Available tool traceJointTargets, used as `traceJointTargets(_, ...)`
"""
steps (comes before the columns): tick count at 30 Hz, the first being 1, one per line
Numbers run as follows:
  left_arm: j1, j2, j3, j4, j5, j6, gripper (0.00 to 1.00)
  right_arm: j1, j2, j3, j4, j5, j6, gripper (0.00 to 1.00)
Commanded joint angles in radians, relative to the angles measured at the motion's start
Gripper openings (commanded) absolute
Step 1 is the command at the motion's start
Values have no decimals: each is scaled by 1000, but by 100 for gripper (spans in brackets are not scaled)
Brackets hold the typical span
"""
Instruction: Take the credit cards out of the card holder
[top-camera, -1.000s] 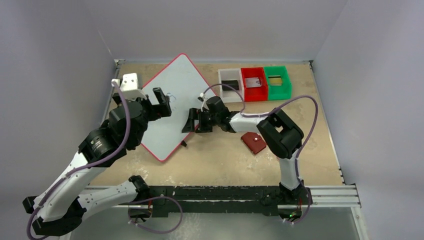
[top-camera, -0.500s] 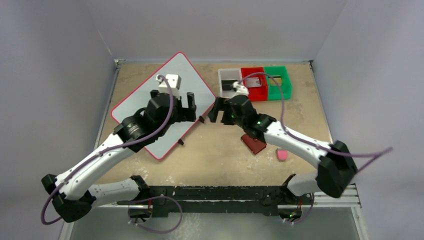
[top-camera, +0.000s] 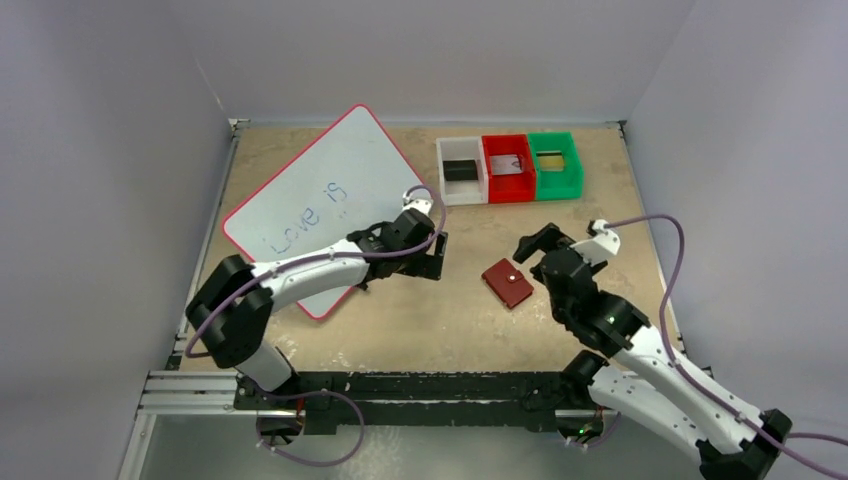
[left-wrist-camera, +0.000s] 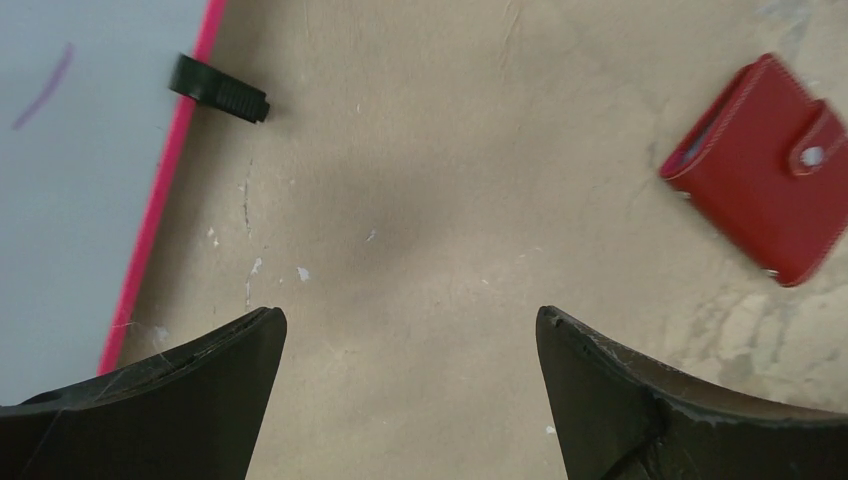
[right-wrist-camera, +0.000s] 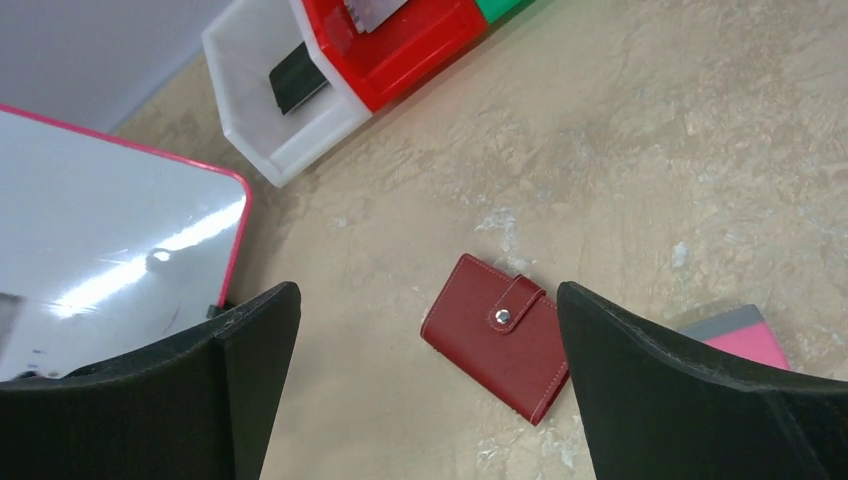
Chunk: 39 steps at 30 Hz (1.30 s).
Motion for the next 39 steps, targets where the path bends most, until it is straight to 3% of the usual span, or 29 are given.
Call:
traceJointTargets(1,-7,76,-4,67,-15,-50,96,4,-97,-54,-31,77,58,100)
traceJointTargets(6,6,158,-1,47,-204,-48,98,4,-87,-63,-36,65,64,100)
traceJointTargets(9,68,228,31,-1,-250,-58,99,4,-36,-47,-35,59,55,100)
traceJointTargets(17,294,272,21,18,-303,-99,100,4,99,-12,8,-3,-28,100)
traceJointTargets(26,431,352,144,29,-288,-54,100,-16,176,-13,107,-91,-107,100)
traceJointTargets(34,503,428,254,41,-248,-4,100,-243,297,33,274,-361,-337,100)
traceJointTargets(39,535,433,280,36,-259,-26,100,-349,529,213,306,-431,-455,100)
